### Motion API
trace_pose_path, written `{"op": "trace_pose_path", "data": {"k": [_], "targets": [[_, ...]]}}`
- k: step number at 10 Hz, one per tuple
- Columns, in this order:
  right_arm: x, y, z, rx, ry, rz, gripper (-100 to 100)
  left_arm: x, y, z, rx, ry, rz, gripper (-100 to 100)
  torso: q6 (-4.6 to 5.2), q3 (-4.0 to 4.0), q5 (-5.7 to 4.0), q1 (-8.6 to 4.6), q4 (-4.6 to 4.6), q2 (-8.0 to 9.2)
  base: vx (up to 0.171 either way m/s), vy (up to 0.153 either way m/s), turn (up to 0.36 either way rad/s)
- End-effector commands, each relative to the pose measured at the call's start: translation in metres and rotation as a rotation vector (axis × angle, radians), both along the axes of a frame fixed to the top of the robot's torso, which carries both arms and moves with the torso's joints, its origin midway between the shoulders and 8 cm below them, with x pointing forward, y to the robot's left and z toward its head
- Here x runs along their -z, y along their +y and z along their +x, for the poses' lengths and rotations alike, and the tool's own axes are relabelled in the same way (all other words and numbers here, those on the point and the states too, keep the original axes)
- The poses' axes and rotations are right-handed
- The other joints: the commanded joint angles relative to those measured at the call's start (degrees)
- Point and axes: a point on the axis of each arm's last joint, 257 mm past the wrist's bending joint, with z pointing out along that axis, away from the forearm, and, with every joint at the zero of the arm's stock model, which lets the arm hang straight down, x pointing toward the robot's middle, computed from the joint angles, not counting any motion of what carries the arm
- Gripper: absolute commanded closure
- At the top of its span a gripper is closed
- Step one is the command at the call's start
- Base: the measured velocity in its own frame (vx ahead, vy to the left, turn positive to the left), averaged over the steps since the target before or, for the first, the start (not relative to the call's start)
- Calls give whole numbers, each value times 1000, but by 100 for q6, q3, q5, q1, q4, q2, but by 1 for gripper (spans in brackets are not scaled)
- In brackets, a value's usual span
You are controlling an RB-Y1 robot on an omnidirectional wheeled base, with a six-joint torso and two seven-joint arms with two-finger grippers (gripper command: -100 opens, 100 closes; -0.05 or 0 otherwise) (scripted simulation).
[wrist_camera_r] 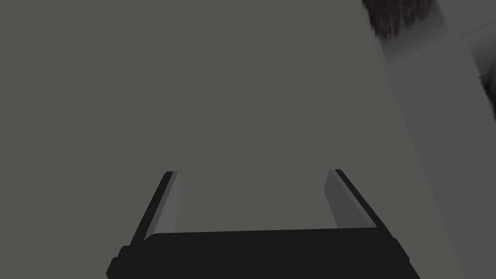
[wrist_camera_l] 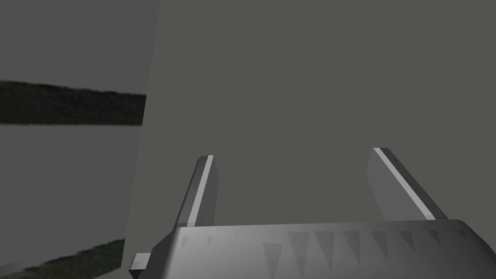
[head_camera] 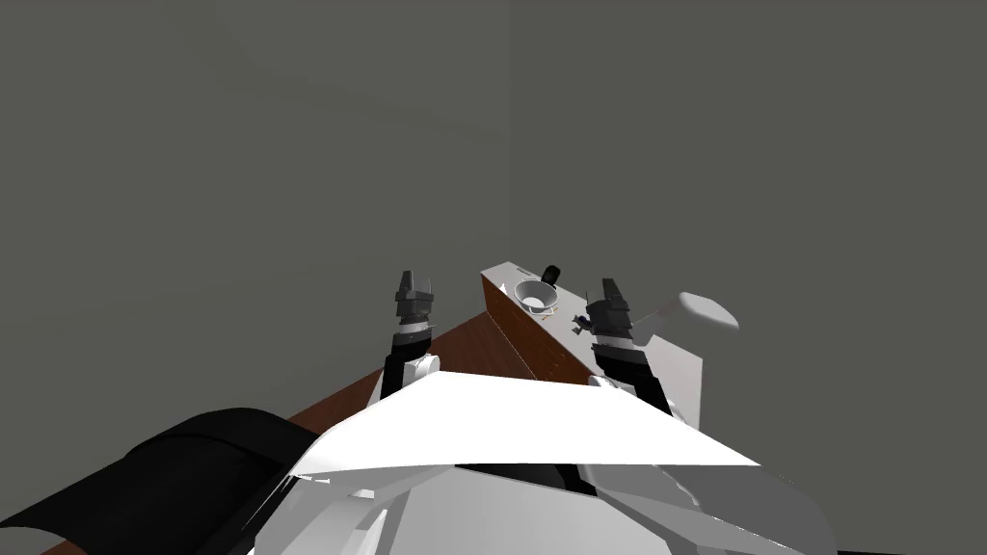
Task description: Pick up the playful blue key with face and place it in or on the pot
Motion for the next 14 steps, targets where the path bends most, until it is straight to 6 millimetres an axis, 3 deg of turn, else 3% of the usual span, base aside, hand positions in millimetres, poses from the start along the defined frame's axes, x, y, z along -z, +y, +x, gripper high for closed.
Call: {"op": "trace_pose_path", "data": {"k": [1,7,14], "targets": [[12,1,6,0,40,-67,-100,0,0,0,0,0,0,0,0,0,0,0,0,0,1,14,-48],[71,-13,35,67,223,-345,-100,0,0,0,0,0,0,0,0,-1,4,20,0,-1,-5,48,-76],[161,-75,63,224,503,-754,-100,0,0,0,0,0,0,0,0,-1,5,24,0,-2,-6,66,-96]]}}
